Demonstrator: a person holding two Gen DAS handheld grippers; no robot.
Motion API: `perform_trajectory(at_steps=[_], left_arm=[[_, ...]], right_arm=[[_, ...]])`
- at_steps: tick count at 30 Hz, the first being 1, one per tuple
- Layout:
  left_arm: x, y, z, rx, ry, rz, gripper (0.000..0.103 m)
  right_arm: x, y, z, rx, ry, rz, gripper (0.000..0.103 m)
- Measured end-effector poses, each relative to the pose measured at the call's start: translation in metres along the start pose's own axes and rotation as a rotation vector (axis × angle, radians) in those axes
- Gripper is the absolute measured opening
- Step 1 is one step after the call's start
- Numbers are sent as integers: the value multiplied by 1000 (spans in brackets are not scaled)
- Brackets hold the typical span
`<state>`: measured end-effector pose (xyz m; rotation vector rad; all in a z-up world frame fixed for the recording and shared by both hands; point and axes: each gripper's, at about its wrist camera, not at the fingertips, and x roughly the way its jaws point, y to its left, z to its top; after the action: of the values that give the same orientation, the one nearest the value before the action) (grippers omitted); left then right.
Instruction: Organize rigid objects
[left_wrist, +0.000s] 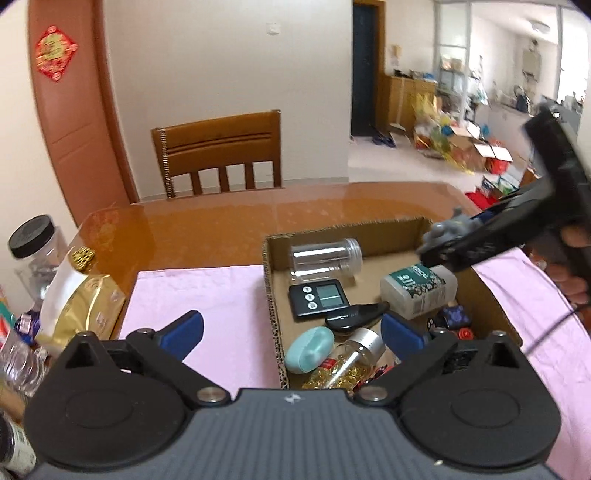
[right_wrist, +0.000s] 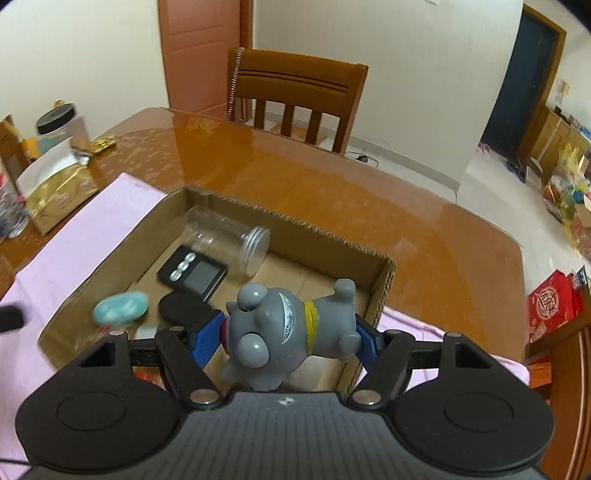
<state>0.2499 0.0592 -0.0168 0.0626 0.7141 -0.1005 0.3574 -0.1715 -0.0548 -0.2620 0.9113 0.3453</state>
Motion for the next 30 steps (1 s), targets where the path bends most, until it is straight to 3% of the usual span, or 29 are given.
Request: perform_trajectory(at_steps=[3,5,7,17,22,26,30], left_arm=[[-3,3,-3,-7,-5,17,102],[-5,3,-5,-2,-1,36,102],[-7,4,-8,4,0,52,102],[-7,-3,-8,7,13,51,102],[-8,-13,-2,-13,78,44,102],[-12,-24,2,-32,159,53,102],[-22,-37,3,-13,187,38,102]], right_arm=[[20,-4,11,19,23,-15,78],[25,-5,15,34,11,-40,96],[23,-6,16,48,-12,-38,103],[-9,2,0,93,16,-52,103],[-38,12,-20,179,112,-114,103],[-67,25,-48,235,127,-178,103],[-88,34,-69,311,130,-199,103]])
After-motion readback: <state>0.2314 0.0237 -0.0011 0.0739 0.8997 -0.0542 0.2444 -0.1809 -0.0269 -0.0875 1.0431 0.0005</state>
